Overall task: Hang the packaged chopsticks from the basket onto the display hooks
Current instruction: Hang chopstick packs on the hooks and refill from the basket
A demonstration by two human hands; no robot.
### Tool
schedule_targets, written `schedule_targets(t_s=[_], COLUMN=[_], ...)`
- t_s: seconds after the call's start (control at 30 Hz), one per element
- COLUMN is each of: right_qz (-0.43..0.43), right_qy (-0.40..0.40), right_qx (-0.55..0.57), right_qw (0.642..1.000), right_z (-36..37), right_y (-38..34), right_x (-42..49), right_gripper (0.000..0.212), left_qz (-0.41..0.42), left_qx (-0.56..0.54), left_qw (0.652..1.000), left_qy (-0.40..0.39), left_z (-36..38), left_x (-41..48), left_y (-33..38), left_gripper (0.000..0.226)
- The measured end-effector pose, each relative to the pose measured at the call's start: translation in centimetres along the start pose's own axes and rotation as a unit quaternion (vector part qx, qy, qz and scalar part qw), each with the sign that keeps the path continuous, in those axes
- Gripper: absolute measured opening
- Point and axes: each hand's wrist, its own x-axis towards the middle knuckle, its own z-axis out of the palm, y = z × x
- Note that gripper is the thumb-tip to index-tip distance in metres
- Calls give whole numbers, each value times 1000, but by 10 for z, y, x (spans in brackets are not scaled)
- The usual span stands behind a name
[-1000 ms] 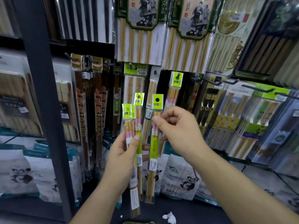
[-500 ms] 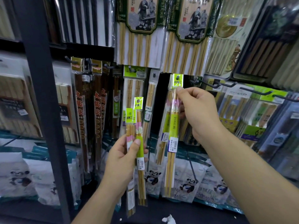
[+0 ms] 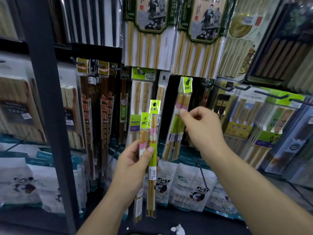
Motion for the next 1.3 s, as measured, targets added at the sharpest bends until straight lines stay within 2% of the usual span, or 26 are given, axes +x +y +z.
schedule_targets(t_s=[0.1, 0.17, 0.27, 0.47, 0.83, 0.97, 1.1, 1.2, 1.3], right_qz=[17, -27, -75, -61, -21, -15, -32, -45, -57], right_qy=[-143, -166, -137, -47, 11, 12, 51, -1, -120], right_qx=[34, 23, 25, 112, 69, 44, 13, 32, 2], right_qw=[989, 985, 987, 991, 997, 999, 998, 998, 991], right_z=[5, 9, 9, -7, -3, -2, -2, 0, 9], right_y=[-8, -11, -15, -36, -38, -31, -21, -15, -11], right_x=[-12, -17, -17, 9, 33, 29, 18, 1, -18], right_gripper=[32, 26, 26, 33, 33, 45, 32, 30, 24], left_qz=[3, 9, 15, -13, 1, 1, -29, -42, -31], left_qx=[-10, -8, -13, -53, -32, -29, -40, -63, -70], left_qw=[999, 999, 999, 998, 999, 998, 997, 995, 995], left_qy=[-32, -49, -38, -2, -33, -49, -58, -64, -71], left_z=[5, 7, 8, 4, -1, 0, -3, -2, 1], left_x=[-3, -4, -4, -2, 0, -2, -1, -1, -2], left_y=[4, 6, 8, 4, -1, 2, 1, 2, 0], left_gripper=[22, 23, 25, 30, 28, 24, 40, 15, 16])
